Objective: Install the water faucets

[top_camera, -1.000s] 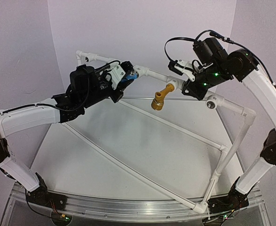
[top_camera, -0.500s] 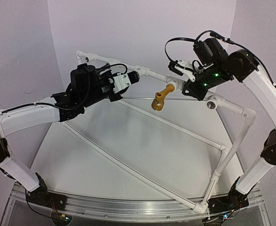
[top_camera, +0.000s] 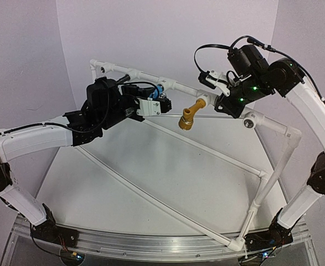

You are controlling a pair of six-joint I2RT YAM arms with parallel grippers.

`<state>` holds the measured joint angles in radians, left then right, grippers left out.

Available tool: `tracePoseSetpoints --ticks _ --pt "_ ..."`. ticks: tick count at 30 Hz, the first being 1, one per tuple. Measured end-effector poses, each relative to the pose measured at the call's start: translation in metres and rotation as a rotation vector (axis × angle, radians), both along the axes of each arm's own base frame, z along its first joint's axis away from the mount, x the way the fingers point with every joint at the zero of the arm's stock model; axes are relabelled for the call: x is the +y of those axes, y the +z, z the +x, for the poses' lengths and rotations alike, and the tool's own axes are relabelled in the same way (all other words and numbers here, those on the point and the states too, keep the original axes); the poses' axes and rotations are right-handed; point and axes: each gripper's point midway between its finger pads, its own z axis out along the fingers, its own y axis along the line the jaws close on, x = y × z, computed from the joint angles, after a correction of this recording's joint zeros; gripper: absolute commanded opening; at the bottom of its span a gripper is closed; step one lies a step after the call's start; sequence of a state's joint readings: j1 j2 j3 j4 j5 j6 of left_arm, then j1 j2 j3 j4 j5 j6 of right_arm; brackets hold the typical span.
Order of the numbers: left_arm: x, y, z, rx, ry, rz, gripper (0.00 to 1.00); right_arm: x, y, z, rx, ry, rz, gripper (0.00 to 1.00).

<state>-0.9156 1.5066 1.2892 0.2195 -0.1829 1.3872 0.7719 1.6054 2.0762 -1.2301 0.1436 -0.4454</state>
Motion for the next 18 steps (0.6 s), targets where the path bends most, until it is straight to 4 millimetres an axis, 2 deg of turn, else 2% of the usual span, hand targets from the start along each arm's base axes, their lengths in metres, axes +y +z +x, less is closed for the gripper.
tracePoseSetpoints --ticks 4,16,18 --pt "0.0007 -0.0003 0.0001 -0.038 0.007 0.046 0.08 0.0001 -0.0001 -0.0001 0.001 0.001 0.0 0.0" --pt "0.0017 -0.0003 0.0002 -0.052 0.013 0.065 0.32 0.0003 -0.0001 -0.0002 0.001 0.002 0.001 0.0" --pt "0.0018 -0.0022 0.0001 -0.047 0.016 0.071 0.33 0.0004 0.0 -0.0002 0.001 0.002 0.002 0.0"
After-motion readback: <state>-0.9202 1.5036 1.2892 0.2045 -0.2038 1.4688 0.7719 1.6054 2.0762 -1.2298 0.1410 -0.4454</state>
